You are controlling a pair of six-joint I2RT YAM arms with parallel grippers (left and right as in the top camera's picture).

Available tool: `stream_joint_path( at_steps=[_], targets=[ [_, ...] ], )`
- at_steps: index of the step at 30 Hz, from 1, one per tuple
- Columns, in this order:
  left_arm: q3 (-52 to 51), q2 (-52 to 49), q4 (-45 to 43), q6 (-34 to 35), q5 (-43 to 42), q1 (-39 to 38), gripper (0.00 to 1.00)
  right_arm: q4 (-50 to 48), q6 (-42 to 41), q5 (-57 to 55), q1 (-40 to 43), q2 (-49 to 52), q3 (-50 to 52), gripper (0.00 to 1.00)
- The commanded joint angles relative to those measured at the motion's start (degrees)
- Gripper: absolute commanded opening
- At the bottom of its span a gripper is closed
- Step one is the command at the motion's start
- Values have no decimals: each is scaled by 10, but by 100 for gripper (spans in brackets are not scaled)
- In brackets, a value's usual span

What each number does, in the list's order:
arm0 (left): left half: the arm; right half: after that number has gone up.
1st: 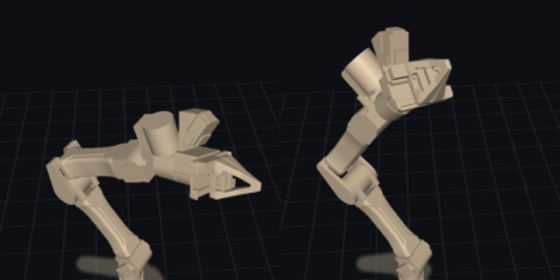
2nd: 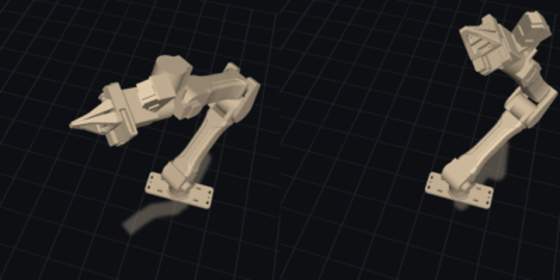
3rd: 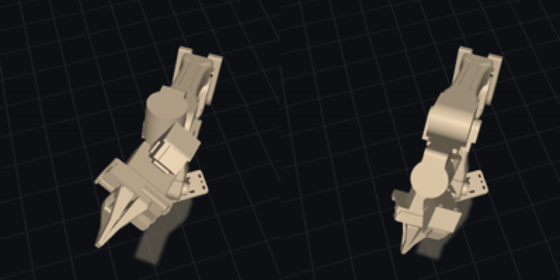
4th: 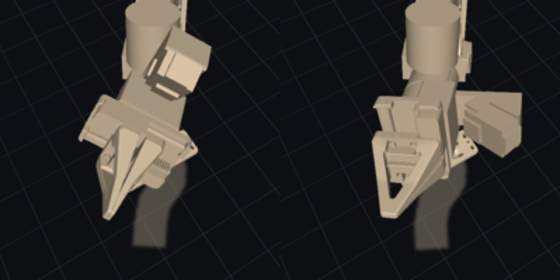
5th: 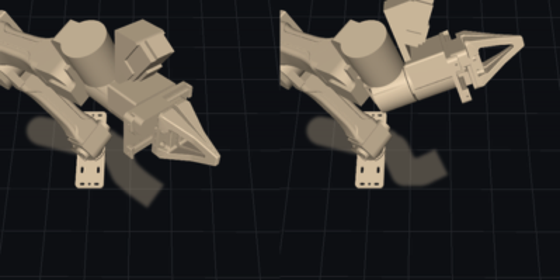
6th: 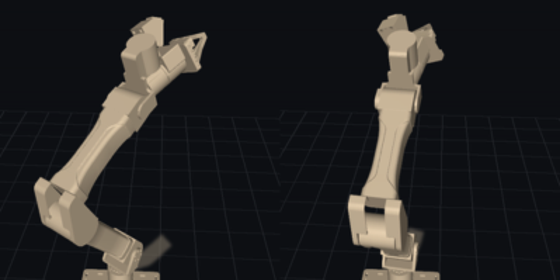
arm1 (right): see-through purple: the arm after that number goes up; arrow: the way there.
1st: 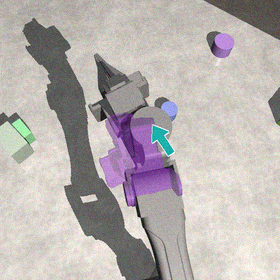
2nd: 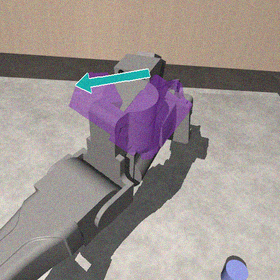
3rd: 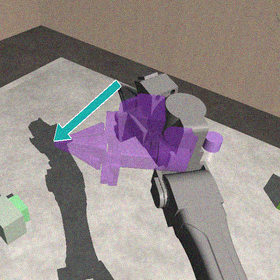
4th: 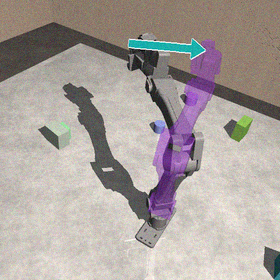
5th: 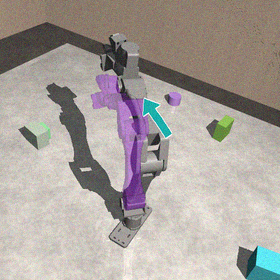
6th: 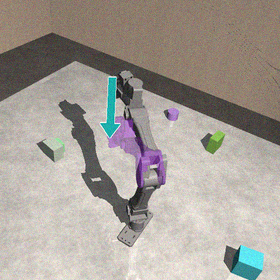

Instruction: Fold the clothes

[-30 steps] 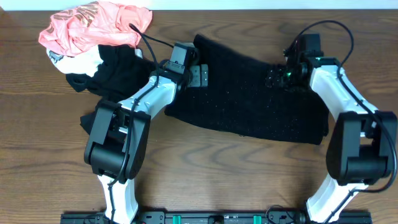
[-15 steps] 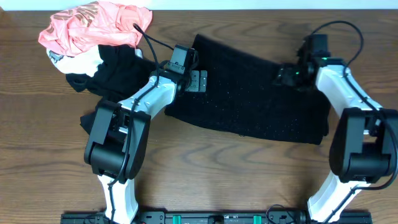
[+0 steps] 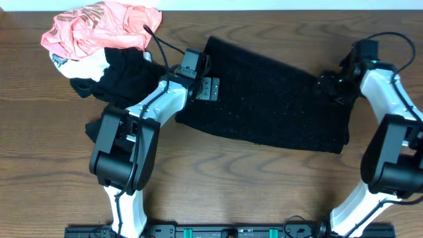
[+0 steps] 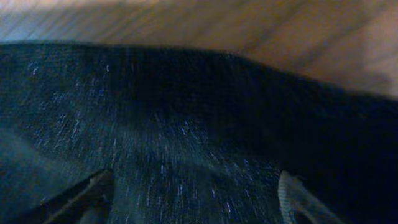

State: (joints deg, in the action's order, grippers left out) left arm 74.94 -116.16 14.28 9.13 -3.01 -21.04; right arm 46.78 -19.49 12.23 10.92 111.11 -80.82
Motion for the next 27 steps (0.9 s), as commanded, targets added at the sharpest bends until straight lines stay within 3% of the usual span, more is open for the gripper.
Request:
stream_joint_path(
  at_steps=[1, 5, 13, 20, 27],
  targets=[
    [3, 12, 10, -8, 8, 2, 98, 46, 16, 21, 21, -65, -57, 87],
    [3, 12, 29, -7, 8, 2, 98, 125, 28, 28, 46, -112, -101, 96],
    [3, 61, 84, 12, 6, 2, 98, 219, 91, 77, 124, -122, -88, 99],
    [3, 155, 114, 12, 6, 2, 98, 205, 109, 85, 170, -122, -30, 99],
    [3, 241, 152, 12, 7, 2, 98, 123, 123, 99, 177, -122, 54, 99]
  ],
)
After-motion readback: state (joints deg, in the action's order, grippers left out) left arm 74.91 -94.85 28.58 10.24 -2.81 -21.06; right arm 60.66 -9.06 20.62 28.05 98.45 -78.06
